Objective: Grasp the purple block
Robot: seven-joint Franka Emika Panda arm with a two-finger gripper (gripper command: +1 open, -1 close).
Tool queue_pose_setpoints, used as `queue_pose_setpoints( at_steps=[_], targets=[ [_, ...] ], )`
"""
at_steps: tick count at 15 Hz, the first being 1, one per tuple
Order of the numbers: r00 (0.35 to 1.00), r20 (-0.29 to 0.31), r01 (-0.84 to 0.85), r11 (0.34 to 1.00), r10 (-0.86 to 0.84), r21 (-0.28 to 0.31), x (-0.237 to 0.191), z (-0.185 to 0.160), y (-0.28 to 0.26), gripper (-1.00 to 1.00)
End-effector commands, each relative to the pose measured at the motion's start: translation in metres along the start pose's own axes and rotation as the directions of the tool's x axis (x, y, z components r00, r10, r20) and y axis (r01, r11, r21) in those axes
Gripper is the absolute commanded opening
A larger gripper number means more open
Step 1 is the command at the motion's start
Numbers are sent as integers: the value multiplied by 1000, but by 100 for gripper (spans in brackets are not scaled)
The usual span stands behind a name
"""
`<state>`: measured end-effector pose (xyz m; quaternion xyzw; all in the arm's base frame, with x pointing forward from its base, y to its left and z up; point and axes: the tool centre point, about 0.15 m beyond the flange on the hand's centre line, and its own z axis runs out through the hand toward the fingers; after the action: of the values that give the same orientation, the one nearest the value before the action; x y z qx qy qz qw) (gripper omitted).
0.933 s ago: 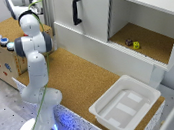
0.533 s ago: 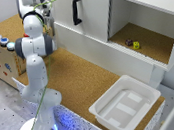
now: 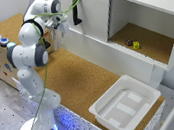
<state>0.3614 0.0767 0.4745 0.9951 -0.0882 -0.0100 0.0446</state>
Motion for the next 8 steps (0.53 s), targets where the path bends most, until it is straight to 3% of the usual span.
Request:
queue_pose_setpoints(
  at_steps=[1, 8],
  targets=[
    [988, -155, -4, 991, 26, 137, 11, 28, 129, 100],
    [960, -208, -167, 979, 188, 118, 81, 29, 232, 100]
  ],
)
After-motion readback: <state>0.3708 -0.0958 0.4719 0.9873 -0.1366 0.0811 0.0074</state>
